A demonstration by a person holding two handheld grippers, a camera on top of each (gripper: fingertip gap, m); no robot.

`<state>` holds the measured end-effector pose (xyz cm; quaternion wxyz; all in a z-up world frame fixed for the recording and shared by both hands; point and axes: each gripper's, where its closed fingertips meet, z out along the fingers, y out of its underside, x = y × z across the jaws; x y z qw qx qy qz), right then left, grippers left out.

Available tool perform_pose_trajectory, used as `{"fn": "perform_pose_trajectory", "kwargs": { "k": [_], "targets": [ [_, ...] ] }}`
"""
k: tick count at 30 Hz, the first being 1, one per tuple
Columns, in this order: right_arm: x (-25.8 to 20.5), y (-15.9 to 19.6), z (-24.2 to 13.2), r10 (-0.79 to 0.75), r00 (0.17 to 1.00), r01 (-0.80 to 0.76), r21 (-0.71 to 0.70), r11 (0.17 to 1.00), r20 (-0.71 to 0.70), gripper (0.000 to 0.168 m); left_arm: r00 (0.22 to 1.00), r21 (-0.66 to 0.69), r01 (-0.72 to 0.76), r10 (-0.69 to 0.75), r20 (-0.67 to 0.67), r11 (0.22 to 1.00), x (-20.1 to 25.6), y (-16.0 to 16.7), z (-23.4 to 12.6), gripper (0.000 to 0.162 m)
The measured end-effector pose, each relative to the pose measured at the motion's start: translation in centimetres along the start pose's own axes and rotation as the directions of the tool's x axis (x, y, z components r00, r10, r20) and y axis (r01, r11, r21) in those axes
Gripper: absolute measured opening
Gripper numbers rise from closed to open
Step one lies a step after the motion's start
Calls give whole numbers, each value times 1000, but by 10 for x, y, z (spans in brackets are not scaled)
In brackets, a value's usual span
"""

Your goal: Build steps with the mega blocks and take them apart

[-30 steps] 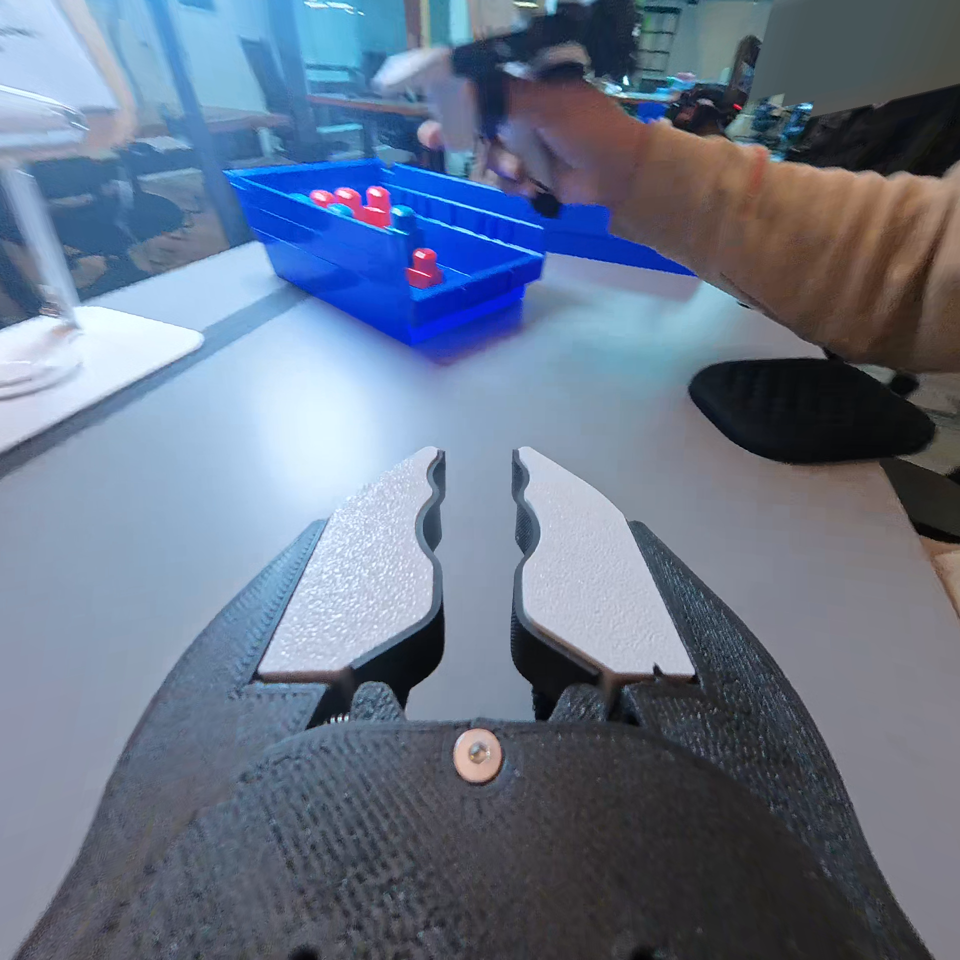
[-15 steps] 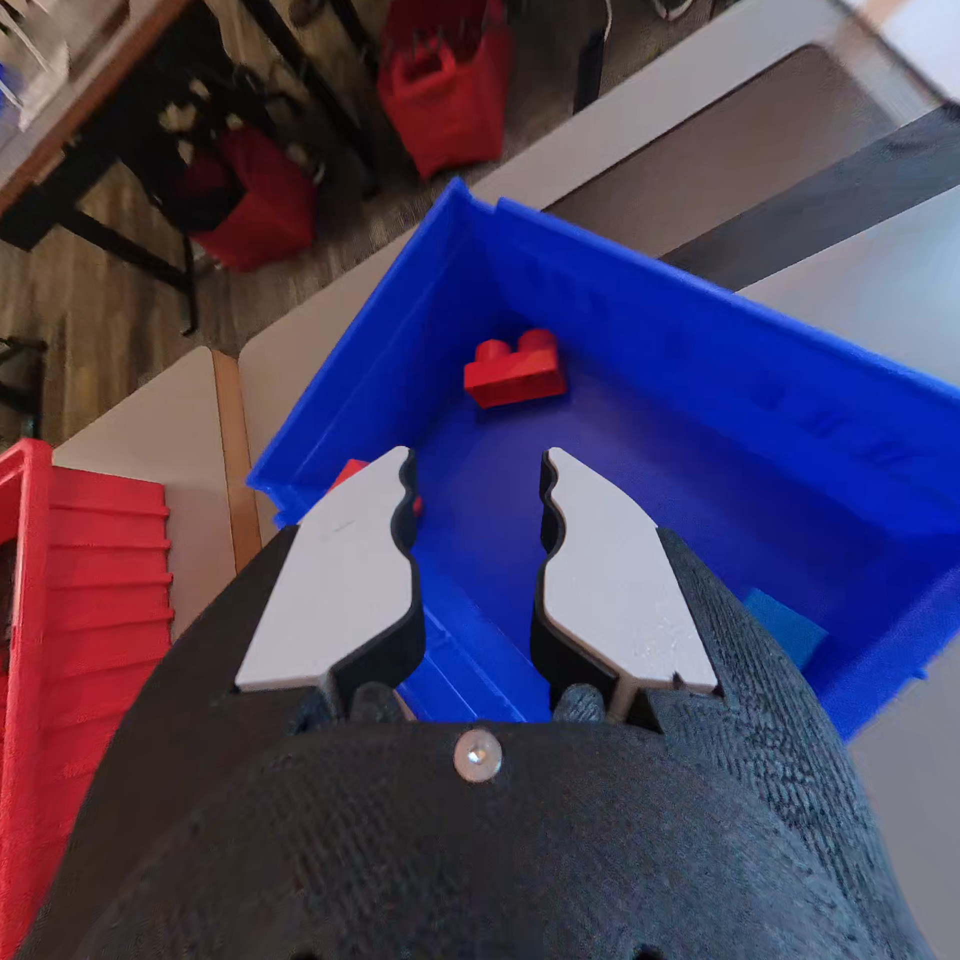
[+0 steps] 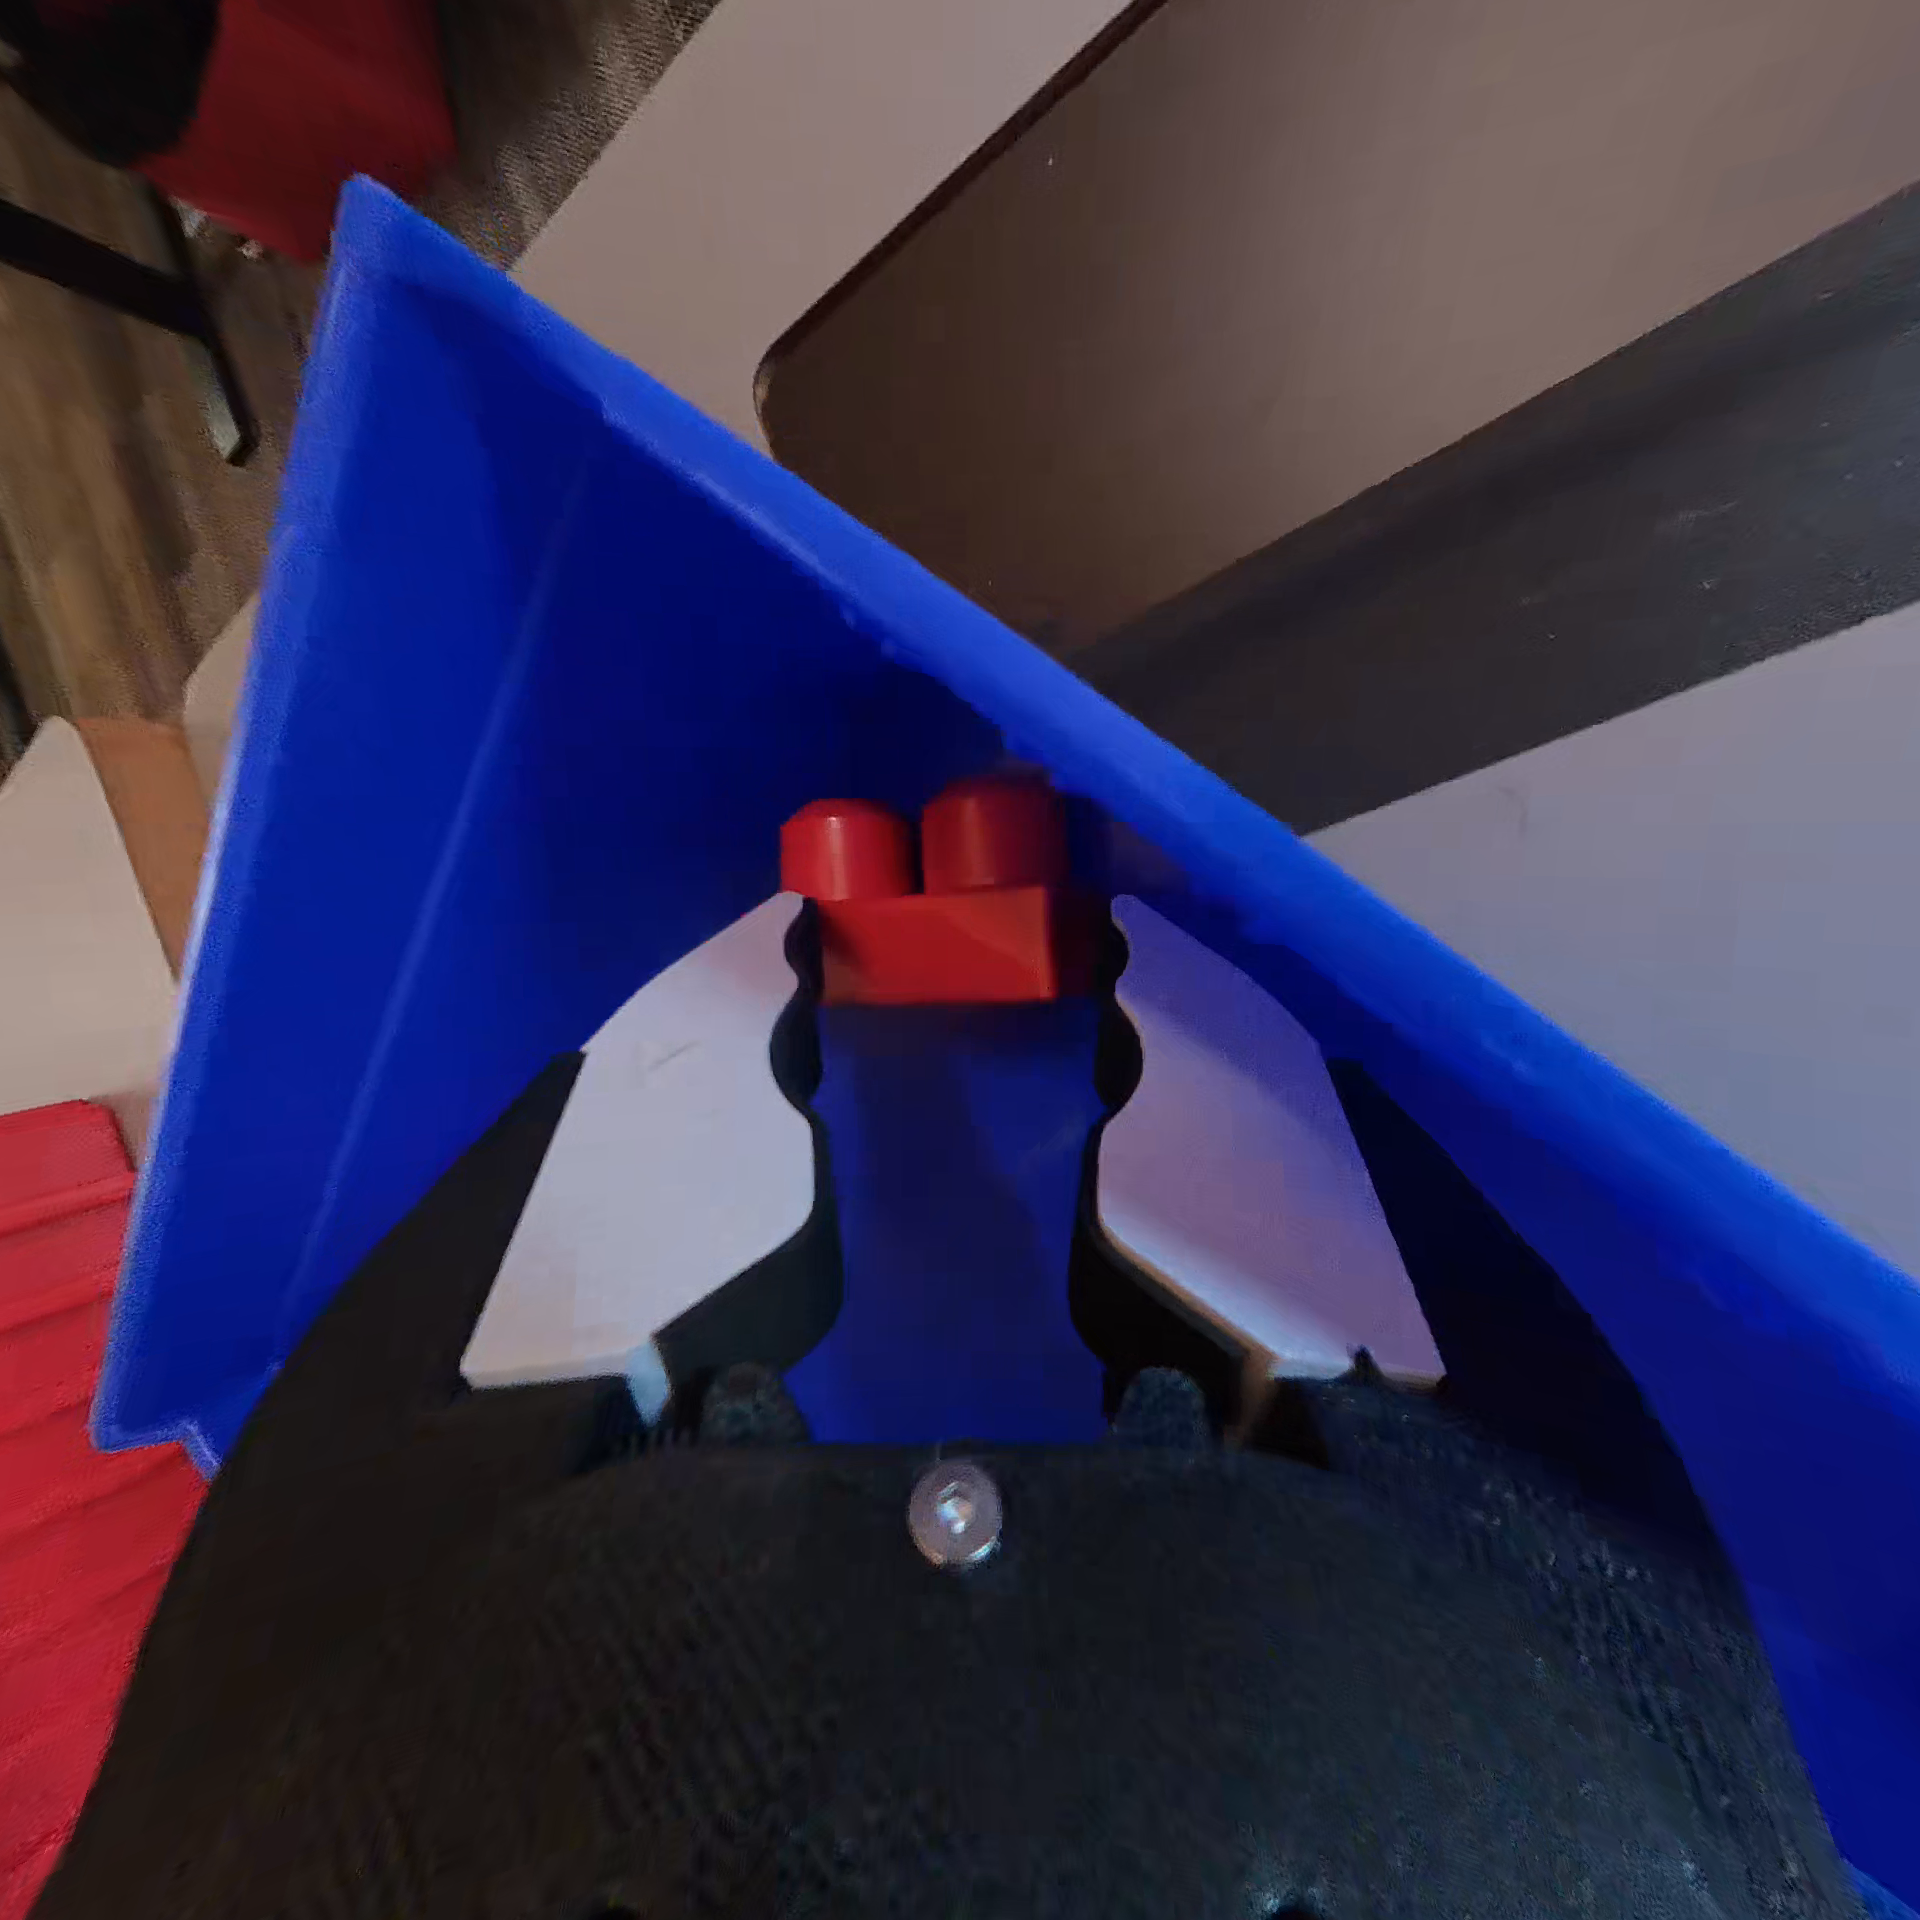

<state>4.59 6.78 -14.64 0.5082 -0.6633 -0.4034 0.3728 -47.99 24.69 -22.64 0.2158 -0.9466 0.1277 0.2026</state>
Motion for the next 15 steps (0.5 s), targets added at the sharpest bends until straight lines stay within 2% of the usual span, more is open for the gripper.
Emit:
{"fn": "perform_pose_trajectory", "kwargs": {
  "k": [1, 3, 4, 7, 8, 13, 15],
  "targets": [
    [0, 2, 0, -6, 1000, 6, -6, 1000, 0, 26, 1000, 8, -6, 6, 12, 1000, -1, -2, 0, 48],
    [0, 5, 1, -22, 1000, 21, -24, 999, -5, 24, 997, 27, -53, 52, 49, 998, -3, -4, -3, 23],
    [-1, 6, 1, -29, 1000, 29, -30, 999, -7, 24, 995, 32, -79, 77, 69, 996, -4, -4, -5, 1],
    [-5, 6, 1, -40, 999, 40, -29, 999, 4, 23, 990, -5, -129, 129, 61, 992, -3, 11, -8, 1],
    [-7, 6, 1, -41, 999, 41, -29, 999, 9, 22, 984, -7, -147, 147, 100, 989, -10, 15, -10, 1],
    [-13, 4, 1, -53, 998, 54, -24, 998, 25, 22, 989, 78, -110, 102, 106, 991, -29, 19, -36, 1],
    [-15, 5, 1, -51, 998, 52, -23, 998, 35, 22, 985, 38, -159, 156, 77, 987, -32, 27, -41, 23]
  ]
}}
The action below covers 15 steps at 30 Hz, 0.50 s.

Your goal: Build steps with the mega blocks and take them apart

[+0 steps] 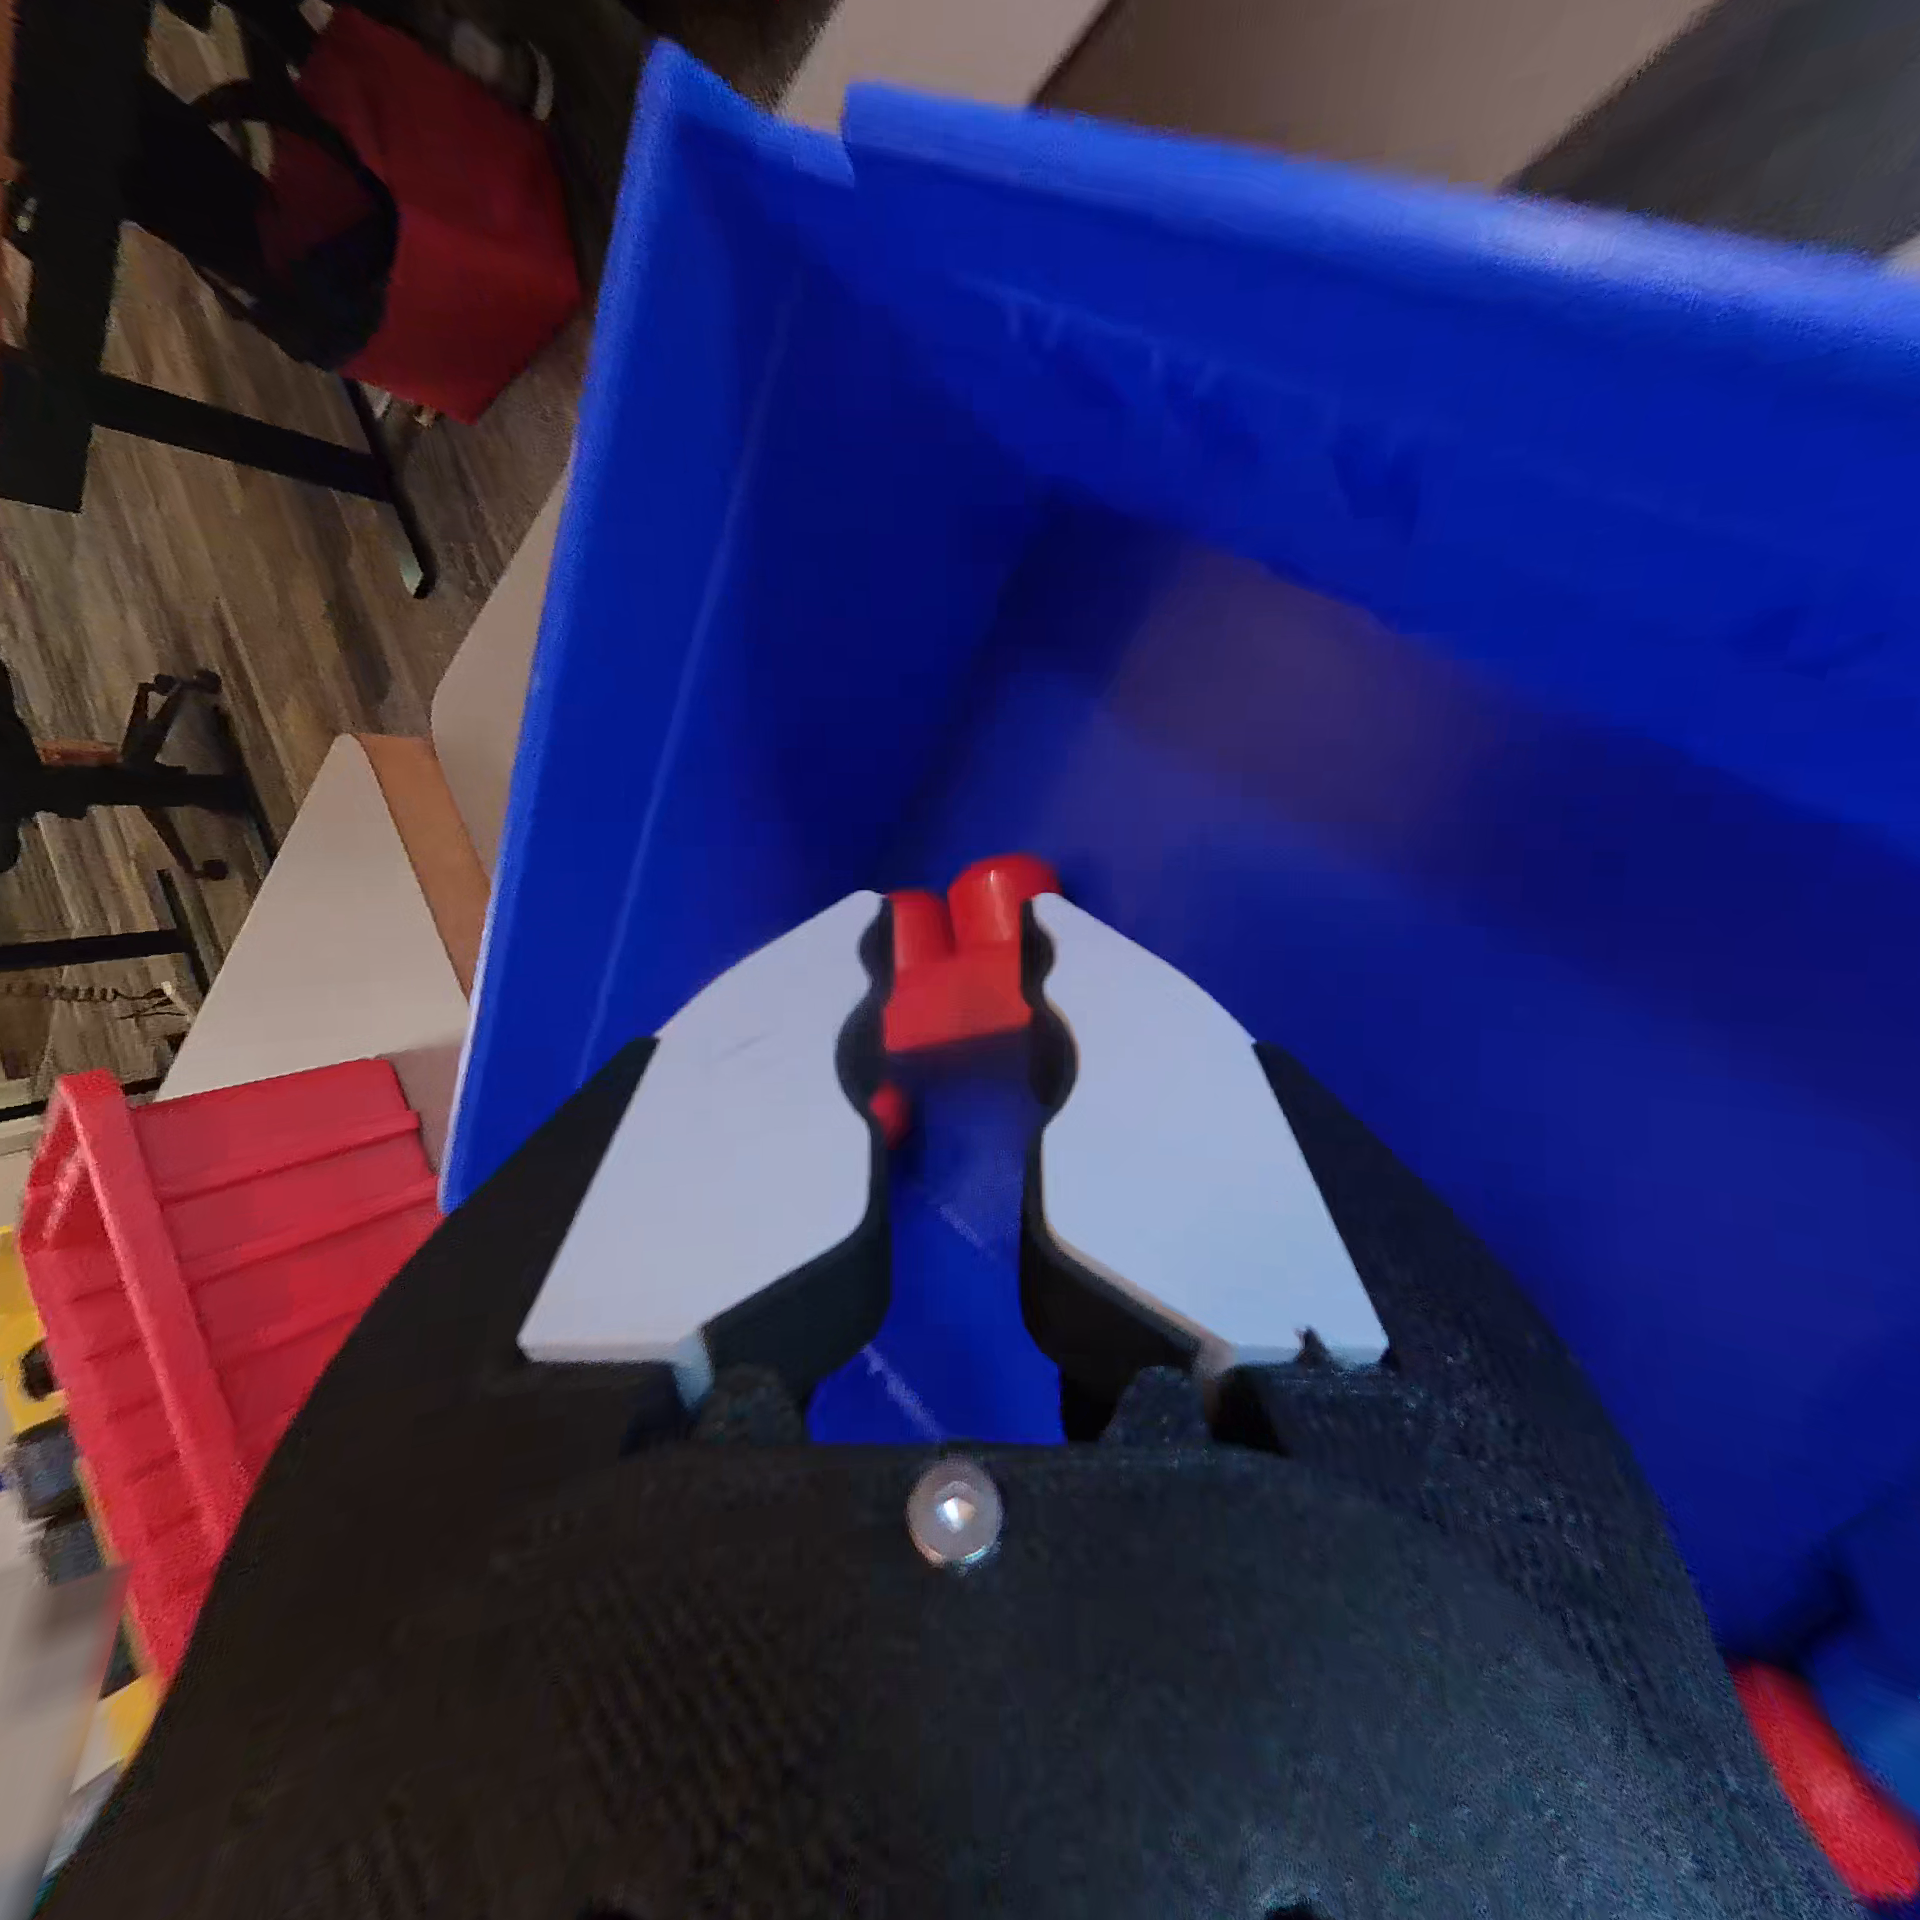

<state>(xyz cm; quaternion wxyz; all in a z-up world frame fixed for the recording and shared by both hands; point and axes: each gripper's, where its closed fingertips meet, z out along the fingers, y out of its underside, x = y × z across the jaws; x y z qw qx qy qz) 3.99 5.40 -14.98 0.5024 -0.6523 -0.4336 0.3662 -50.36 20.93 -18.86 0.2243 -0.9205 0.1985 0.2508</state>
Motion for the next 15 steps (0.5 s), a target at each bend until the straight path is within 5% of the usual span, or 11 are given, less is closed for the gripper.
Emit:
{"fn": "perform_pose_trajectory", "kwargs": {
  "k": [8, 10, 12, 15],
  "targets": [
    [-1, 6, 4, -7, 1000, 7, -17, 1000, 10, 22, 872, -202, -479, 489, -4, 854, -3, 33, 18, 51],
    [0, 8, 5, -6, 1000, 6, -26, 1000, 3, 22, 845, -233, -520, 534, 0, 822, -1, 37, 30, 44],
    [0, 9, 5, -5, 1000, 5, -28, 1000, -3, 22, 821, -207, -545, 567, 62, 812, -2, 30, 35, 17],
    [-1, 9, 5, -8, 1000, 8, -23, 1000, 0, 21, 845, -119, -503, 516, 142, 856, -5, 16, 24, 9]
  ]
}}
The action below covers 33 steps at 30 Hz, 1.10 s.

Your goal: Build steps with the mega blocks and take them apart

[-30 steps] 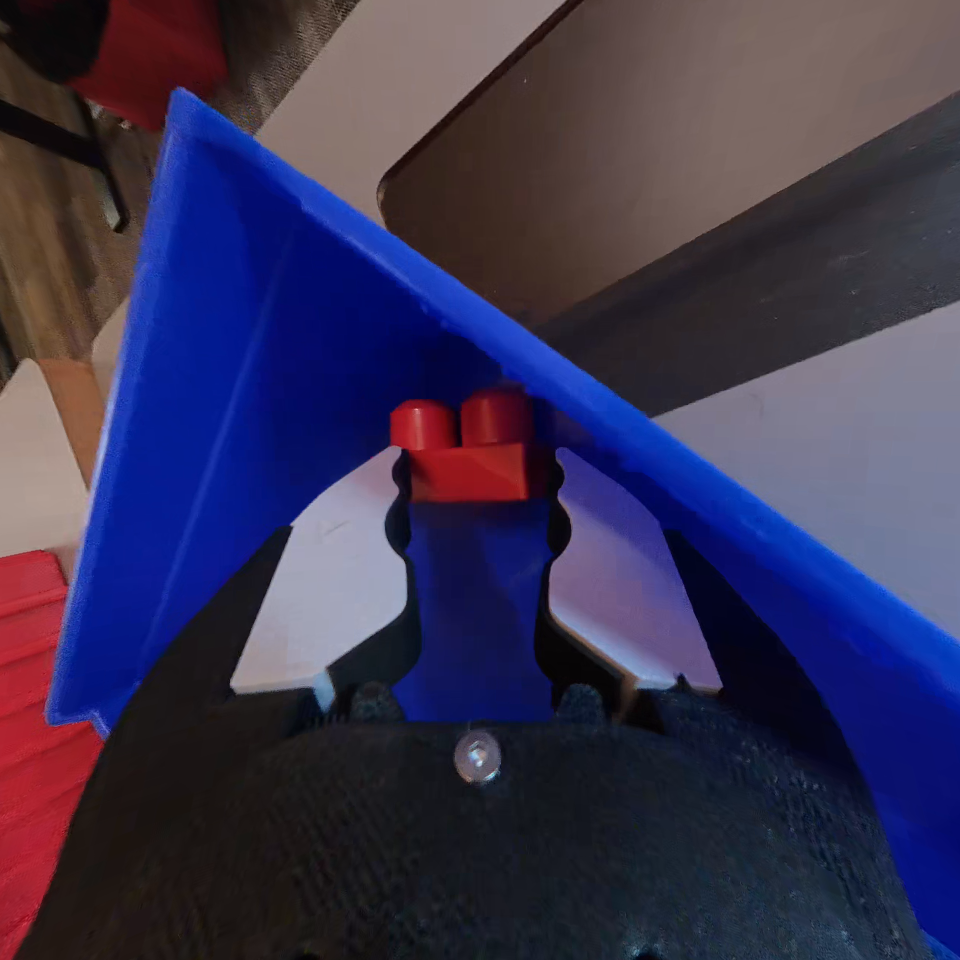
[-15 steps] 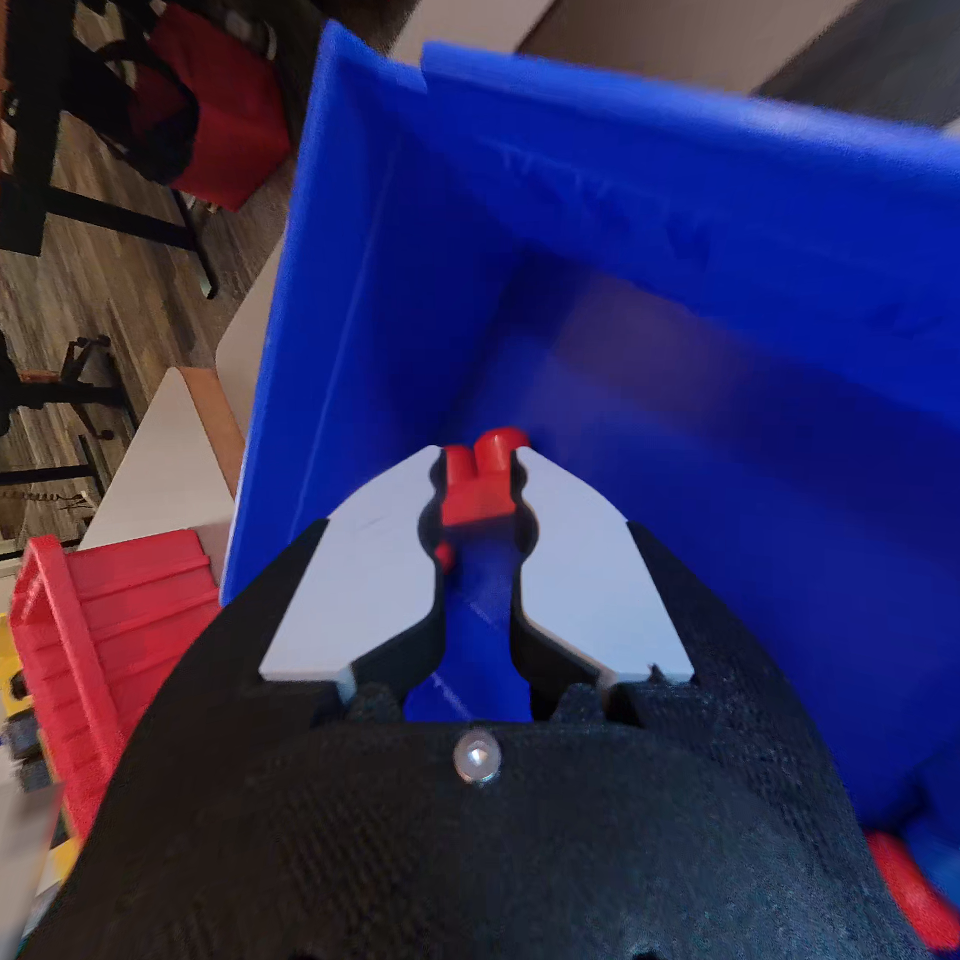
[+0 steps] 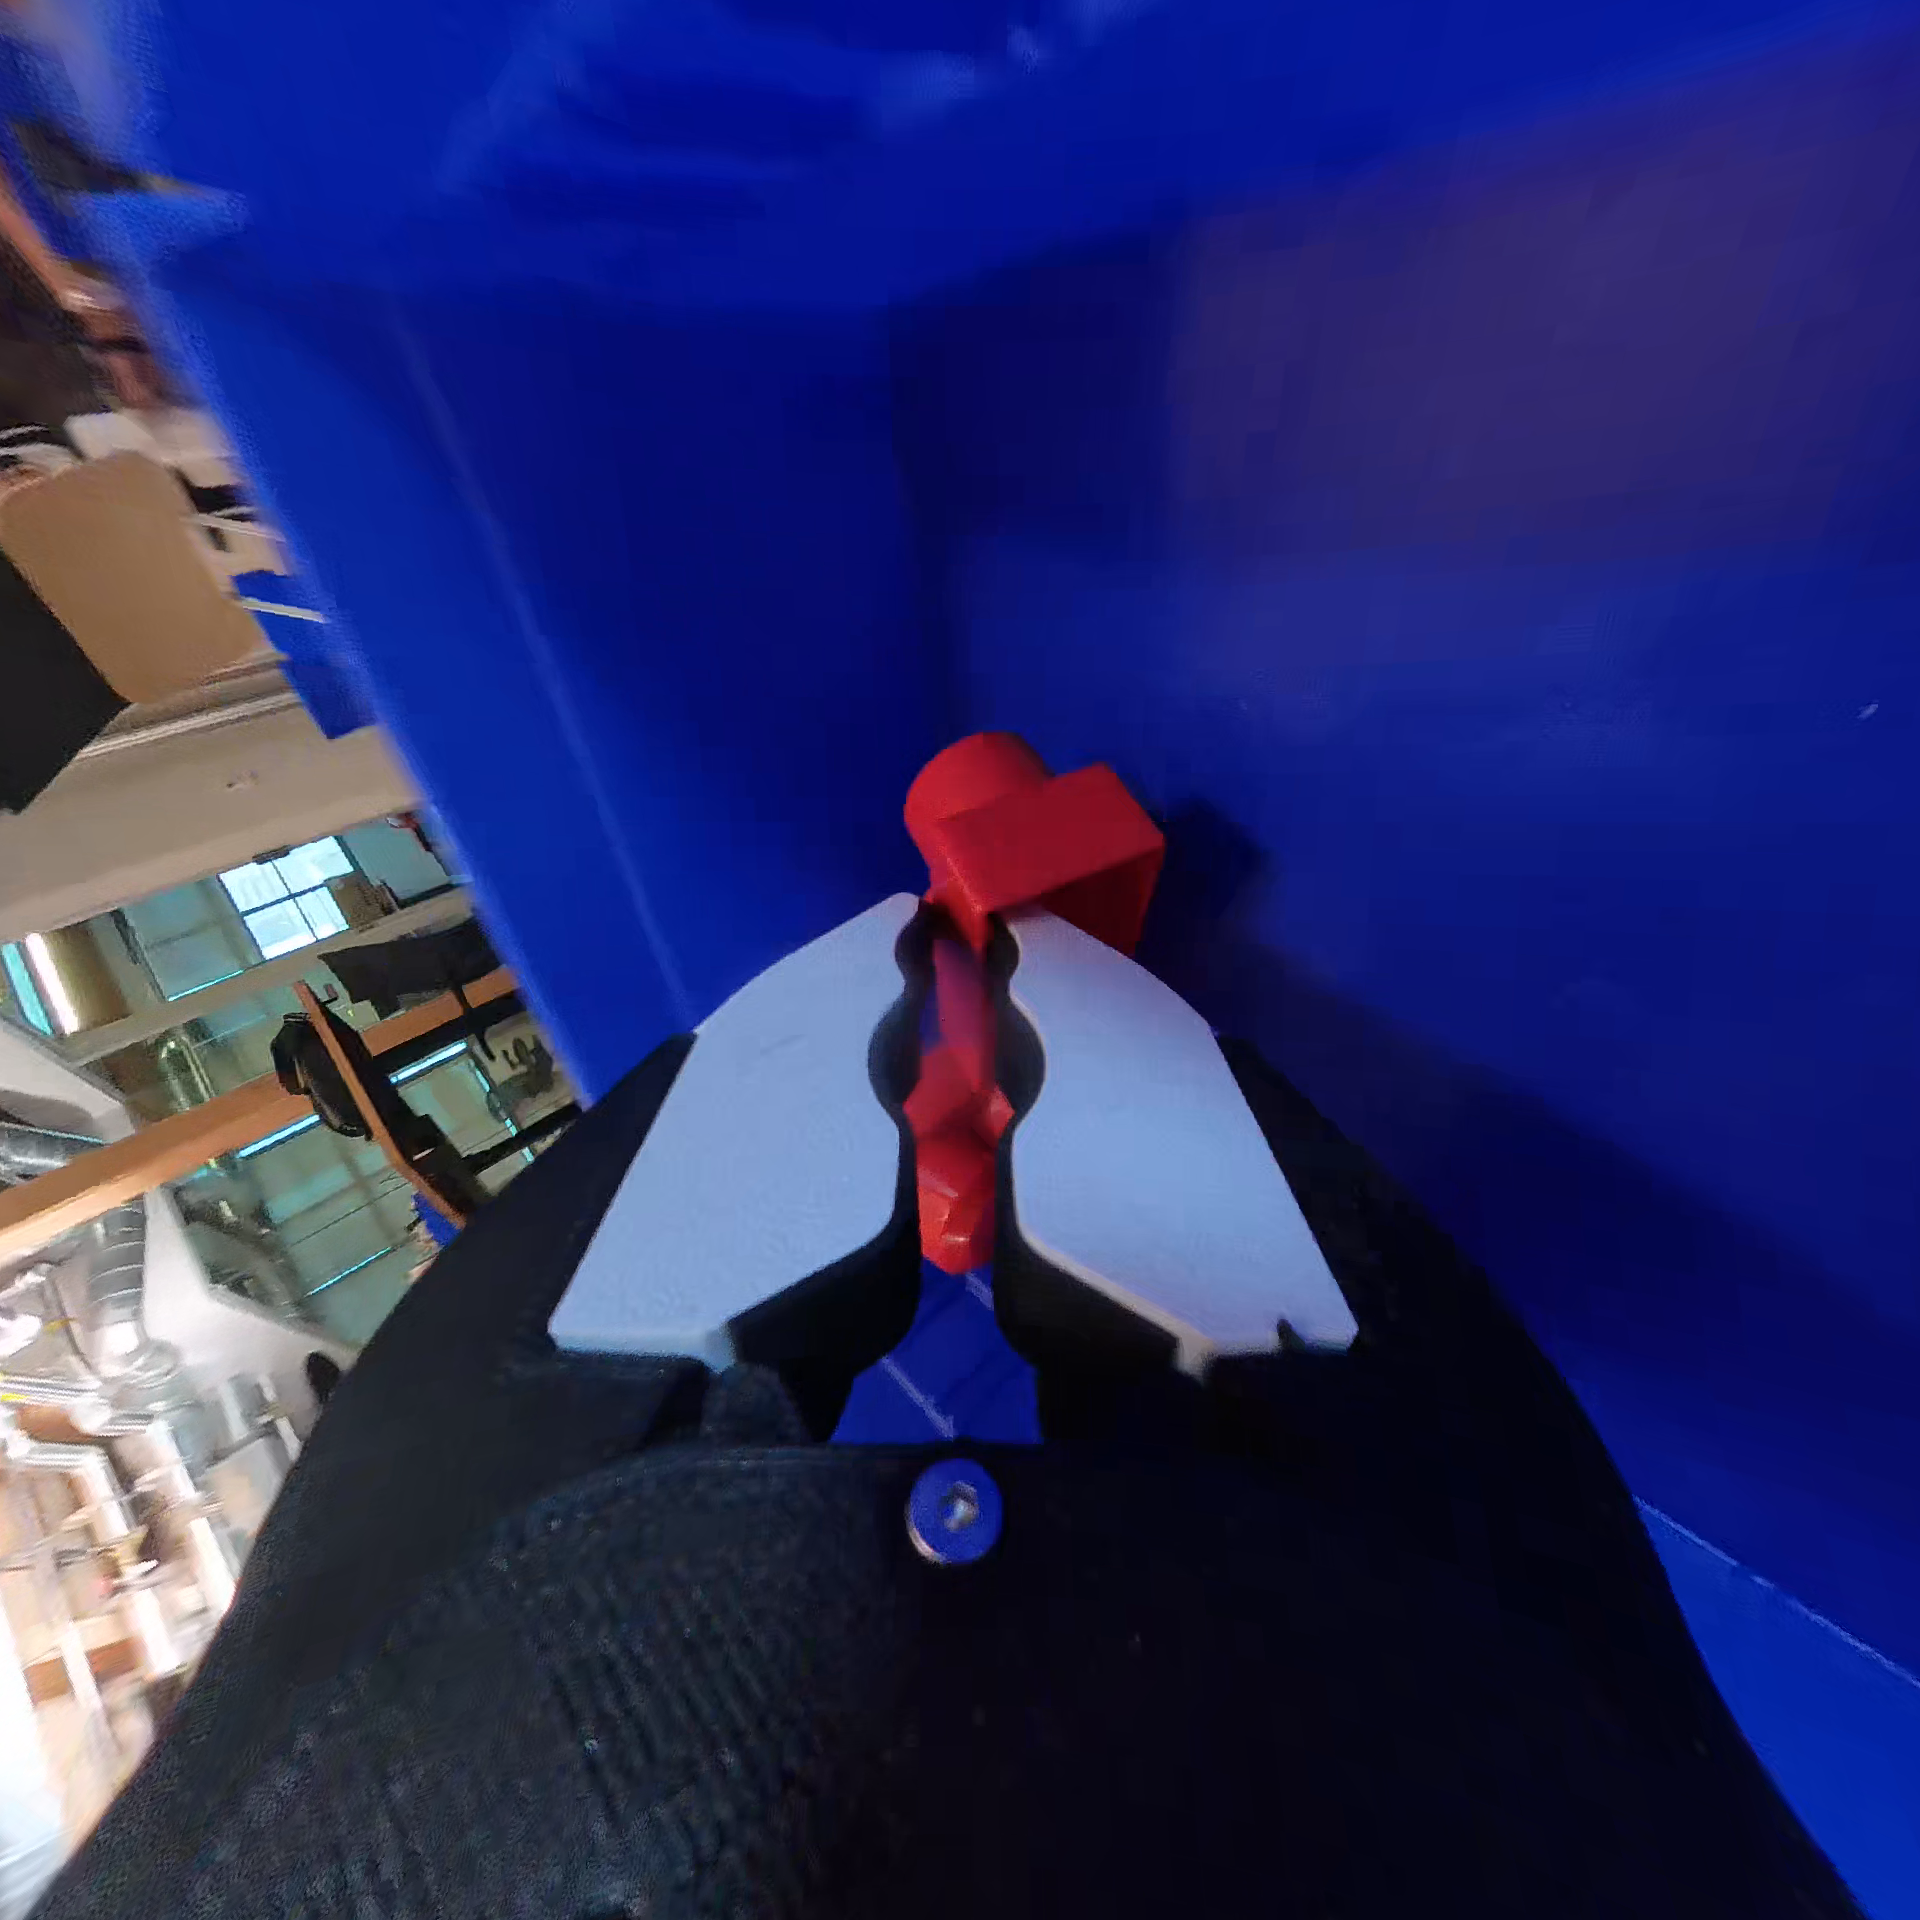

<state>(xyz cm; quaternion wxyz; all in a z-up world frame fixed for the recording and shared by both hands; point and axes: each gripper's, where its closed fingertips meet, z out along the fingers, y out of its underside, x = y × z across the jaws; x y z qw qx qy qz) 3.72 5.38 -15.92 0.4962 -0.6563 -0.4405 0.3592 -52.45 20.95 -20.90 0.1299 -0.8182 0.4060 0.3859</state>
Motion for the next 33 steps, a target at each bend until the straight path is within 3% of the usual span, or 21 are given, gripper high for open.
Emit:
{"fn": "perform_pose_trajectory", "kwargs": {
  "k": [4, 6, 8, 9, 11, 12, 13, 15, 18, 20, 21, 22, 23, 25, 27, 29, 31, 33],
  "targets": [
    [-4, -5, -2, -1, 1000, 1, 24, 1000, 21, 21, 972, 247, 176, -208, 107, 953, -29, -21, -64, 9],
    [-9, -10, -3, 7, 999, -9, 46, 999, 44, 21, 924, 463, 324, -381, 34, 825, -35, -39, -117, 9],
    [-17, -17, -3, 10, 996, -17, 79, 997, 86, 23, 856, 691, 478, -466, -226, 542, -22, -73, -189, 9],
    [-24, -20, -3, 11, 993, -23, 98, 995, 121, 25, 826, 765, 537, -407, -390, 356, -6, -94, -233, 9],
    [-48, -27, -5, 13, 968, -48, 136, 989, 251, 38, 752, 763, 646, -165, -638, -8, 33, -125, -324, 8],
    [-65, -30, -7, 20, 939, -75, 148, 986, 344, 43, 705, 701, 700, -24, -708, -136, 56, -135, -362, 8],
    [-81, -33, -10, 38, 901, -111, 145, 983, 432, 50, 659, 629, 745, 103, -745, -224, 79, -144, -394, 8],
    [-105, -38, -12, 88, 836, -190, 134, 973, 542, 59, 589, 505, 804, 306, -748, -313, 129, -161, -445, 8],
    [-122, -45, -10, 170, 768, -303, 117, 946, 618, 67, 546, 436, 837, 441, -712, -332, 190, -187, -486, 9],
    [-134, -47, -8, 217, 714, -362, 86, 928, 666, 68, 534, 467, 844, 480, -696, -262, 225, -207, -496, 9],
    [-139, -48, -8, 233, 684, -385, 71, 920, 691, 61, 547, 510, 832, 487, -681, -220, 241, -215, -497, 8],
    [-142, -50, -11, 245, 656, -406, 60, 912, 713, 36, 566, 558, 810, 489, -663, -182, 254, -221, -496, 8],
    [-142, -49, -12, 254, 645, -407, 43, 912, 720, 37, 581, 587, 794, 486, -653, -159, 261, -225, -493, 10],
    [-136, -41, -7, 237, 703, -335, 18, 942, 671, 37, 581, 613, 783, 471, -664, -103, 260, -227, -483, 13],
    [-123, -32, -4, 143, 801, -197, 31, 980, 582, 37, 578, 637, 770, 446, -683, -22, 251, -223, -465, 35],
    [-104, -9, 0, 25, 879, -2, -49, 999, 475, 37, 615, 665, 745, 342, -711, 44, 227, -213, -438, 38],
    [-79, 24, 4, -88, 926, 171, -200, 965, 367, 37, 693, 717, 684, 185, -697, 139, 196, -195, -401, 38],
    [-58, 57, 5, -180, 935, 285, -346, 894, 306, 37, 740, 708, 633, 25, -672, 312, 165, -168, -355, 36]
  ]
}}
